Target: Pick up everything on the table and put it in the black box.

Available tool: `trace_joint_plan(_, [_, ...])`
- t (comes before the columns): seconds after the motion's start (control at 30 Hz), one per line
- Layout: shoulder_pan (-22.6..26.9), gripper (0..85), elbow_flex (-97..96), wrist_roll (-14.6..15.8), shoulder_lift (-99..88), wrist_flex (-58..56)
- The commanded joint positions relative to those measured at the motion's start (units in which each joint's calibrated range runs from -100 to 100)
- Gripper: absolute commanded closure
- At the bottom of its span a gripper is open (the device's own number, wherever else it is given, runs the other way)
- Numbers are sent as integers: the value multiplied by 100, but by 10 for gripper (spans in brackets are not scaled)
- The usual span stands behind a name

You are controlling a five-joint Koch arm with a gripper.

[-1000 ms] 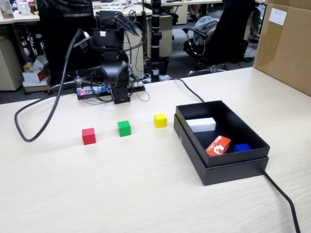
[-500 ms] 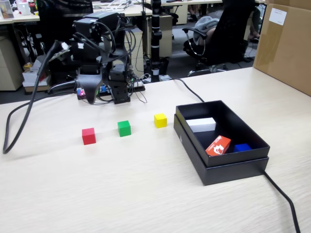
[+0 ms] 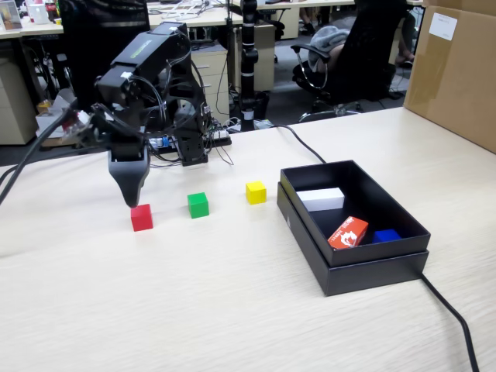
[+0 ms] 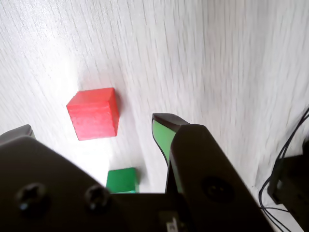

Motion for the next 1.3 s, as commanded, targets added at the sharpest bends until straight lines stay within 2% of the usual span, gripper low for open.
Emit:
trace_joint_plan(0.0, [-15,372,403,-5,205,281])
trace_joint_plan(0.33, [15,370,385,5,997,739])
trace_joint_plan(1.0, [88,383,276,88,1456,739])
trace_joint_plan(1.13, [88,428,458,142,1628,747])
trace_joint_plan(1.27, [88,432,603,151,1892,747])
